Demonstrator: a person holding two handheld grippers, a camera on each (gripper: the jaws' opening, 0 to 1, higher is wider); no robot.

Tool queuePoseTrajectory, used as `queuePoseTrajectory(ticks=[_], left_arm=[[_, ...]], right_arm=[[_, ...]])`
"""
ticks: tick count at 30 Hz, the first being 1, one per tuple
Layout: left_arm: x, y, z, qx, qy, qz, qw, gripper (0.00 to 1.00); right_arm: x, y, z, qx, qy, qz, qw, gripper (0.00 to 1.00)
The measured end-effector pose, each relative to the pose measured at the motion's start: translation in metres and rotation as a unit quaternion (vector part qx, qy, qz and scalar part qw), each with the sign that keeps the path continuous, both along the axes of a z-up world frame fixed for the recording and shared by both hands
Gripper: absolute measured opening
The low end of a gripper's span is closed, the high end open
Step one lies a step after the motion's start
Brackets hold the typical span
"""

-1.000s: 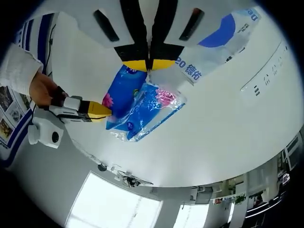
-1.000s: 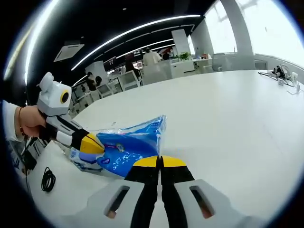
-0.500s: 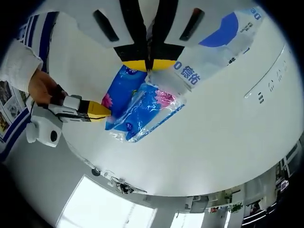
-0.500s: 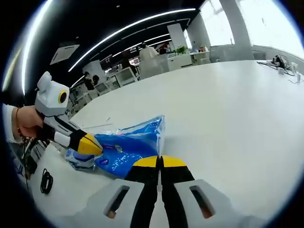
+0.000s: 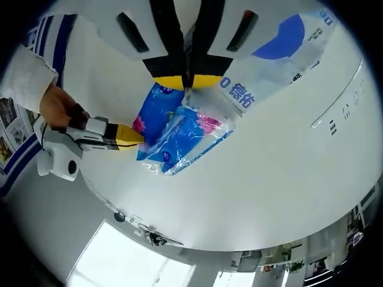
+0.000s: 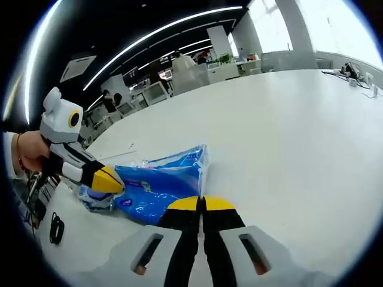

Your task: Arrange the tabletop items into an orderly group along one side of the table until the central work area is clear of visible clutter.

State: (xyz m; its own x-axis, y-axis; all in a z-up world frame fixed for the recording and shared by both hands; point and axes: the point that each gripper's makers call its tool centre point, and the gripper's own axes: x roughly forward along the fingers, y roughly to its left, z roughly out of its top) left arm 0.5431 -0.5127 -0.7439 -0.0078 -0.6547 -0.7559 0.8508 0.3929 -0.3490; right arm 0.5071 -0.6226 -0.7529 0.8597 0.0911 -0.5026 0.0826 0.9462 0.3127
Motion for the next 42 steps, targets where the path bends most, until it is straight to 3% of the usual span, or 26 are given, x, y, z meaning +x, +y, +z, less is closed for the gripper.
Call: queuePoseTrajectory(ticks=[29, 38, 42], left_arm=[[0.003, 0.014, 0.002, 0.002, 0.0, 0.001, 1.0, 0.0], [0.007, 0.014, 0.006, -0.009, -0.008, -0.005, 0.9999, 0.0], [0.007, 0.014, 0.008, -0.012, -0.007, 0.0, 0.9999, 0.07]], right_arm=[[0.001, -0.006, -0.002, 0.003, 0.006, 0.007, 1.0, 0.0], [0.003, -0.007, 0.0, -0.002, 0.003, 0.006, 1.0, 0.11], [0.002, -0.007, 0.003, -0.004, 0.004, 0.004, 1.0, 0.15]])
